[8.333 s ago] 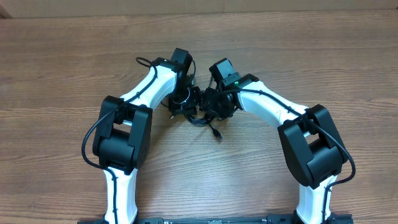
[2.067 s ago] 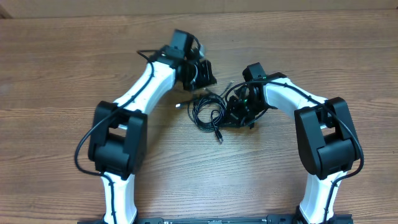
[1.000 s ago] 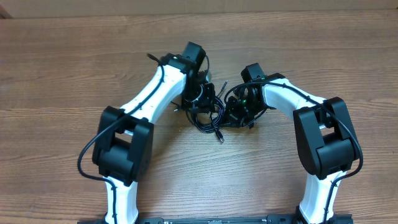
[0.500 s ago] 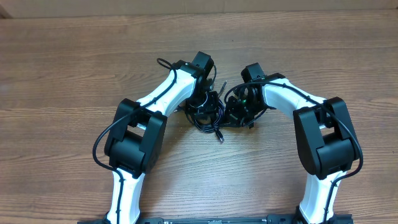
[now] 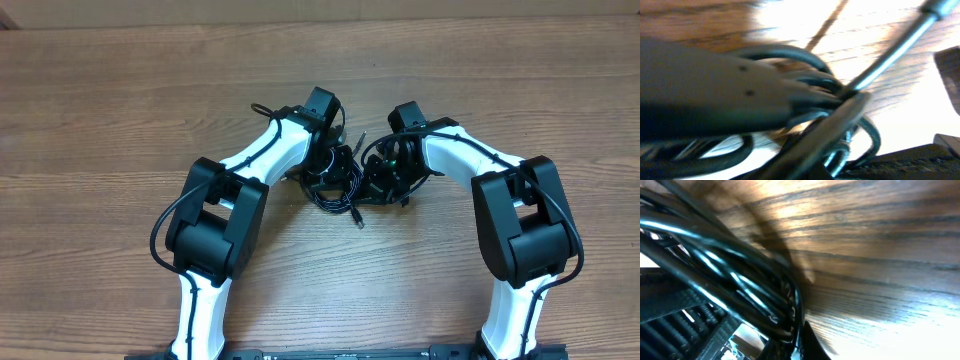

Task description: Untangle cables

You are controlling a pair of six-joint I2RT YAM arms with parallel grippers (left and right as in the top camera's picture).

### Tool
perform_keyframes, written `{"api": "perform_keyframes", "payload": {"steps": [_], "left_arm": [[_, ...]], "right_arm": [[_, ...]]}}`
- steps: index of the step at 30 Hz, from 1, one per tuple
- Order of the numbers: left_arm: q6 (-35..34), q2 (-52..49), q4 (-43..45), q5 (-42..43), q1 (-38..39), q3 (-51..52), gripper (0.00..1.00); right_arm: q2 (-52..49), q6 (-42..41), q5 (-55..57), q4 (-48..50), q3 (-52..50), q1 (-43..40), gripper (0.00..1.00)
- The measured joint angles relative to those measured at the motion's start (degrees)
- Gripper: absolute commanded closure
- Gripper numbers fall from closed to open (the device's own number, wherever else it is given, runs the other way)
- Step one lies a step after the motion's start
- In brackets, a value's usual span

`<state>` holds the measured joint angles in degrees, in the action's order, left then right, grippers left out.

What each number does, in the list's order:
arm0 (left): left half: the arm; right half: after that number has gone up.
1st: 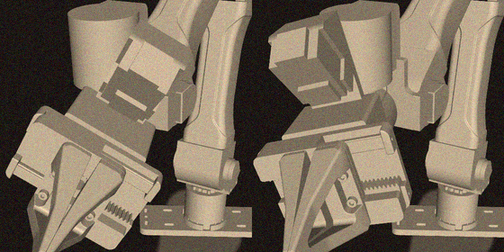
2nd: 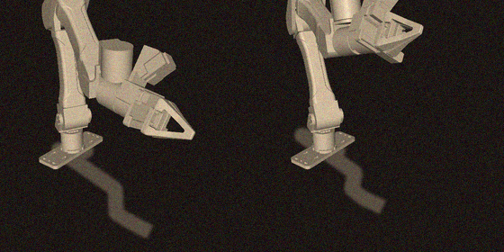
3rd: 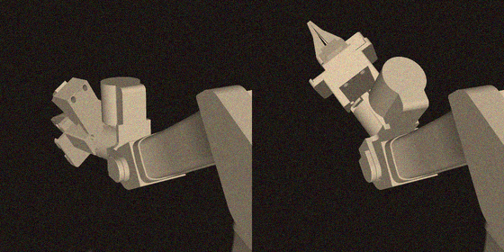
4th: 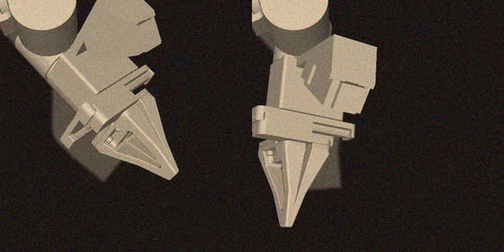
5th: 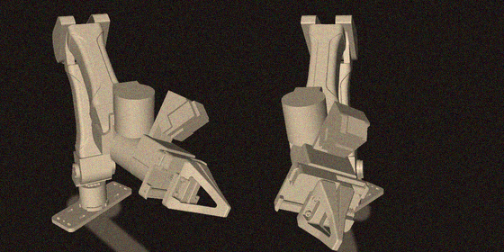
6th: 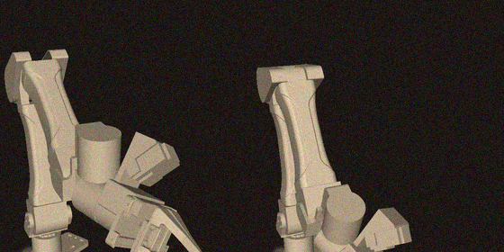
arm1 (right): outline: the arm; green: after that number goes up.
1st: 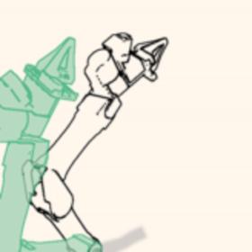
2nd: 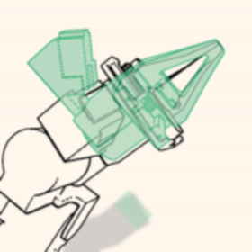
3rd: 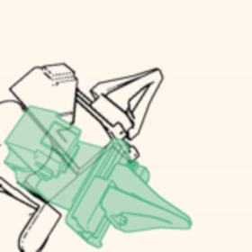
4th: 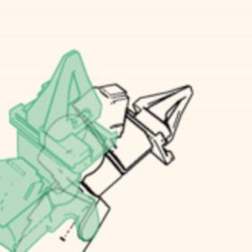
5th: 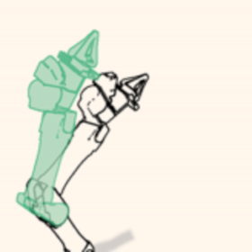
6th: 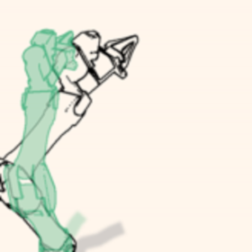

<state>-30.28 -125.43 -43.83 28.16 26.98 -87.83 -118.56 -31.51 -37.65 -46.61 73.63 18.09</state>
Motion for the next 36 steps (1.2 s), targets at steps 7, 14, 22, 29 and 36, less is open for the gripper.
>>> {"api": "perform_keyframes", "payload": {"steps": [7,14,22,29,36], "left_arm": [[0.00,-0.31,2.40,8.57,-1.64,0.39,0.96],[-0.02,-0.37,2.78,15.98,-4.42,0.37,0.96],[-4.07,-1.07,10.82,25.05,-6.82,0.15,0.95],[-9.07,-1.25,16.87,27.36,-6.84,0.15,0.96],[-19.39,-1.90,28.79,32.70,-6.88,0.20,0.96]], "right_arm": [[0.00,-0.02,0.50,-0.15,-0.04,-0.22,0.96],[0.00,0.00,-0.57,0.94,-0.02,-0.22,0.96],[0.02,0.04,-0.70,1.99,0.68,-0.79,0.96],[0.09,0.00,-1.38,1.57,1.40,-1.25,0.96],[1.14,0.04,-0.24,2.29,2.95,-2.45,0.96]]}}
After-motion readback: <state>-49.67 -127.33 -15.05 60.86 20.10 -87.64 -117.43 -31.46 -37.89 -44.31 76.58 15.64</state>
